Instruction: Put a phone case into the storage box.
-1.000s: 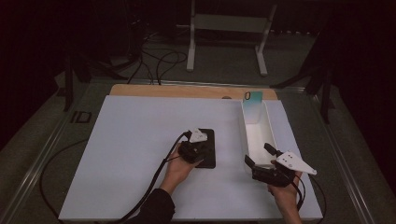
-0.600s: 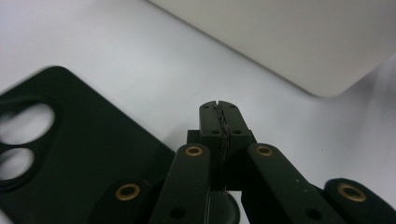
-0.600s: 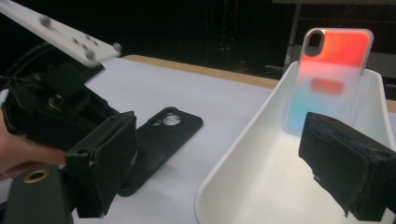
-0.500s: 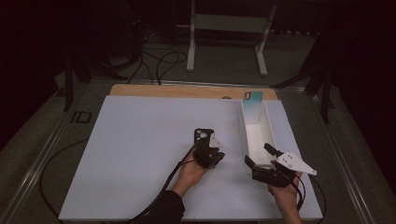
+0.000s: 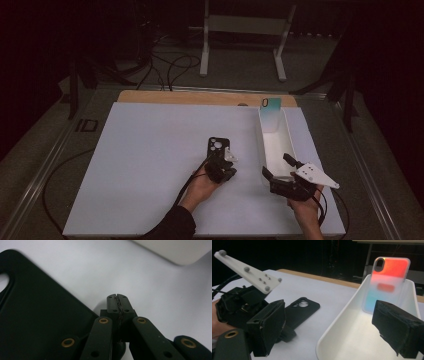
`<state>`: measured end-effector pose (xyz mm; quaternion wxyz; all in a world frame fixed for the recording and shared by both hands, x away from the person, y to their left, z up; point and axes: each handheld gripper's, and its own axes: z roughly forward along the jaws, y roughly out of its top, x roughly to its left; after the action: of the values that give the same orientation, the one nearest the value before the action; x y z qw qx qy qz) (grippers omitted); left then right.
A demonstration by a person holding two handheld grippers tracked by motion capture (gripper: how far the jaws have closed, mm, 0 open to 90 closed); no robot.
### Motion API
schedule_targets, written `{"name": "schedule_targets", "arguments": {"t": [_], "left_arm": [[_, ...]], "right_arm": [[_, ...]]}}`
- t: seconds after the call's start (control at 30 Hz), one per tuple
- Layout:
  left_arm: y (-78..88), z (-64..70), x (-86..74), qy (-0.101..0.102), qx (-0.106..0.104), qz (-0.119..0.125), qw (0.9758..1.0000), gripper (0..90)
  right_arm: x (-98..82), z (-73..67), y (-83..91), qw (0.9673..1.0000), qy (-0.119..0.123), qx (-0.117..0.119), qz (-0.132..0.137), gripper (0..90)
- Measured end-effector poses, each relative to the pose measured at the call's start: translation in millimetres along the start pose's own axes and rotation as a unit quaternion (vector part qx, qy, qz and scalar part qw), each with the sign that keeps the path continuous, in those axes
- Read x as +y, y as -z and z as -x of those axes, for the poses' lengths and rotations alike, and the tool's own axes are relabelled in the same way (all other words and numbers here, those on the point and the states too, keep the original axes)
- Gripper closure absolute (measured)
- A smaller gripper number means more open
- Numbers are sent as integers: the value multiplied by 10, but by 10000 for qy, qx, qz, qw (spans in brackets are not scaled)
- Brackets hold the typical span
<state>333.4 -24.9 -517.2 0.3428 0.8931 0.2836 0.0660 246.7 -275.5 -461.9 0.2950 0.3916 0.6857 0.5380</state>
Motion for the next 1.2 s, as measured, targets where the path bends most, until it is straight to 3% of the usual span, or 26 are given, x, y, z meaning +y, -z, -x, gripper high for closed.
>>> {"name": "schedule_targets", "arguments": {"t": [0.07, 0.3, 0.43, 0.67, 0.83, 0.93, 1.0, 1.1, 1.2], "left_arm": [[106, -117, -121, 141, 110, 33, 9998, 900], [255, -321, -284, 417, 369, 85, 9984, 900], [268, -360, -313, 533, 388, 143, 9977, 900], [270, -338, -314, 490, 453, 186, 9976, 899], [414, -311, -305, 526, 373, 604, 9961, 851], [594, -301, -299, 477, 411, 922, 9937, 763], [736, -297, -309, 509, 508, 1142, 9909, 664], [969, -305, -364, 594, 706, 1494, 9845, 485], [1202, -312, -472, 625, 1018, 1754, 9772, 363]], "right_arm": [[-3, 5, -2, 10000, -6, -13, -19, 116], [0, 1, -8, 10000, 2, 11, -49, 116], [-2, -2, -18, 10000, 21, 26, -80, 115], [3, -2, -21, 9999, 40, 66, -107, 115], [5, 26, -18, 9998, -13, 138, -130, 114], [4, 30, -19, 9998, -33, 146, -134, 113], [7, 31, -22, 9998, -29, 161, -128, 111], [10, 31, -32, 9996, -36, 237, -179, 111], [11, 31, -36, 9995, -7, 277, -151, 111]]}}
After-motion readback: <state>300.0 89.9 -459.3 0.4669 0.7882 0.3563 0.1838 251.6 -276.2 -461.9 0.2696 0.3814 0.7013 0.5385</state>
